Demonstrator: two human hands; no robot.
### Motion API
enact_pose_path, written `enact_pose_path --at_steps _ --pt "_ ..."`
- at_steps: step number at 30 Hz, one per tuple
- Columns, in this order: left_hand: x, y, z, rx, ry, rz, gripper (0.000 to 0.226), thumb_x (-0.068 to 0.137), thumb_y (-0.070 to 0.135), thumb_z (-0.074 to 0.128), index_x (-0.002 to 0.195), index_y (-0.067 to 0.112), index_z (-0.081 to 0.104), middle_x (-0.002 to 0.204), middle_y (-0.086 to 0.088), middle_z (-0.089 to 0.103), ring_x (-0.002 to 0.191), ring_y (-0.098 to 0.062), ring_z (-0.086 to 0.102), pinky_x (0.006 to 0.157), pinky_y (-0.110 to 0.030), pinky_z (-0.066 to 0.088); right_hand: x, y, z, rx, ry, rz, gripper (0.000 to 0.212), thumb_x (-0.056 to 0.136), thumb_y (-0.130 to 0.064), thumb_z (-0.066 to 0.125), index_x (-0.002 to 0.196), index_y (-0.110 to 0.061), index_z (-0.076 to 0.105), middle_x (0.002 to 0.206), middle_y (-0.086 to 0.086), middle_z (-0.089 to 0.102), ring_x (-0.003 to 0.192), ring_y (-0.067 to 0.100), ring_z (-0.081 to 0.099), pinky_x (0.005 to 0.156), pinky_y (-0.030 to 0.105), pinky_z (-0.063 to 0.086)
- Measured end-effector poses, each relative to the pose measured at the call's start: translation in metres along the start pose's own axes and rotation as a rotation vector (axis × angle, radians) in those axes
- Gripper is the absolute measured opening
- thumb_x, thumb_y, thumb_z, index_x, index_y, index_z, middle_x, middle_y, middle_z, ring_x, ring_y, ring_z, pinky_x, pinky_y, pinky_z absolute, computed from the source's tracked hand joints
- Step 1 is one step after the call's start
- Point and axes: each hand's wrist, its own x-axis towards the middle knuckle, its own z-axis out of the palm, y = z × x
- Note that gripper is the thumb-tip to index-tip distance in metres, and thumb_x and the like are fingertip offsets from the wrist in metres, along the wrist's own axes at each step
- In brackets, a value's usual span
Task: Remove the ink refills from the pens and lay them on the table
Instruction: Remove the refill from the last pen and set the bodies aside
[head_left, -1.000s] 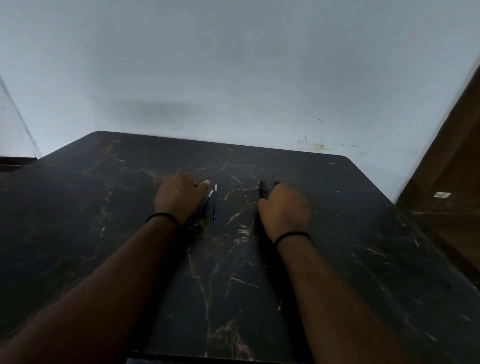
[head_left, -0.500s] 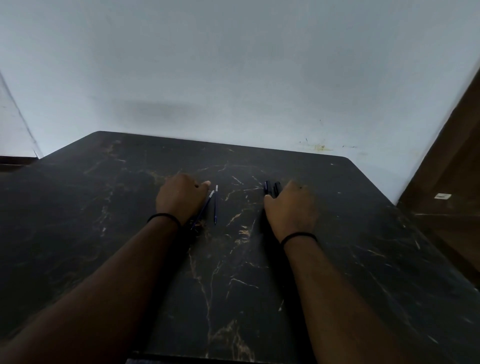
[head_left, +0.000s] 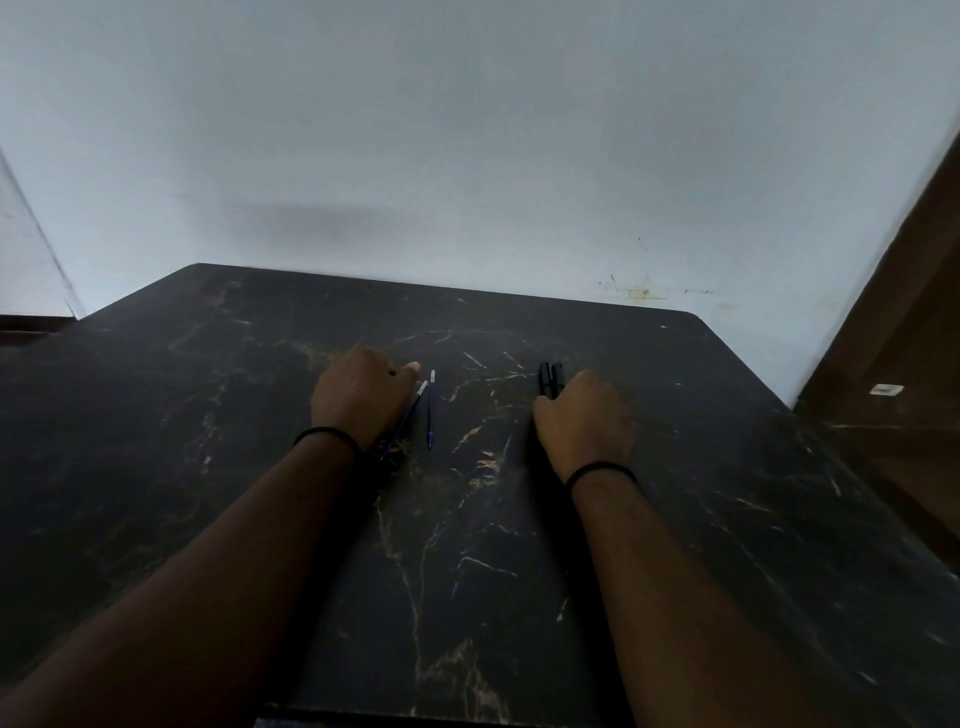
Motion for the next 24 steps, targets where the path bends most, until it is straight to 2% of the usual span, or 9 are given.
enact_pose_path --at_steps 4,11,18,21,24 --pt "0.0000 -0.0008 0.0006 -0.005 0.006 0.005 0.057 0.094 0.043 0.058 0.049 0.010 0.044 0.048 -0.004 0.046 0.049 -0.024 0.047 0.053 -0.026 0.036 0.0011 0.0019 0.0003 0.001 0.000 -0.003 0.030 0.089 -0.028 0.061 0.111 -0.008 0.061 0.112 0.011 0.065 0.098 0.030 0.064 0.067 0.030 0.040" --pt "0.0003 -0.0023 0.0015 0.004 0.017 0.013 0.057 0.093 0.043 0.058 0.050 0.009 0.045 0.048 -0.004 0.046 0.048 -0.023 0.048 0.052 -0.027 0.036 0.0029 0.0028 0.0008 -0.006 -0.003 -0.013 0.029 0.089 -0.029 0.061 0.110 -0.009 0.062 0.112 0.011 0.065 0.099 0.030 0.064 0.068 0.030 0.040" --pt "0.0007 -0.0025 0.0026 0.001 0.026 0.022 0.058 0.092 0.041 0.059 0.048 0.010 0.038 0.046 -0.002 0.041 0.046 -0.022 0.042 0.049 -0.026 0.030 0.0028 0.0039 -0.0002 0.003 0.008 -0.014 0.034 0.090 -0.033 0.061 0.113 -0.007 0.062 0.114 0.012 0.065 0.100 0.031 0.064 0.070 0.030 0.040" --pt "0.0011 -0.0028 0.0033 -0.003 0.027 0.022 0.059 0.092 0.042 0.059 0.048 0.010 0.037 0.046 -0.002 0.040 0.045 -0.021 0.041 0.048 -0.025 0.029 0.0034 0.0032 -0.0009 0.013 0.013 -0.001 0.037 0.092 -0.038 0.059 0.114 -0.007 0.063 0.113 0.012 0.066 0.099 0.031 0.065 0.070 0.031 0.043" --pt "0.0011 -0.0037 0.0039 -0.005 0.022 0.022 0.057 0.092 0.043 0.058 0.049 0.011 0.038 0.047 -0.002 0.040 0.045 -0.021 0.041 0.048 -0.025 0.029 0.0049 0.0035 -0.0017 0.006 0.016 0.007 0.034 0.095 -0.035 0.056 0.114 -0.007 0.064 0.114 0.013 0.067 0.101 0.031 0.065 0.072 0.033 0.045"
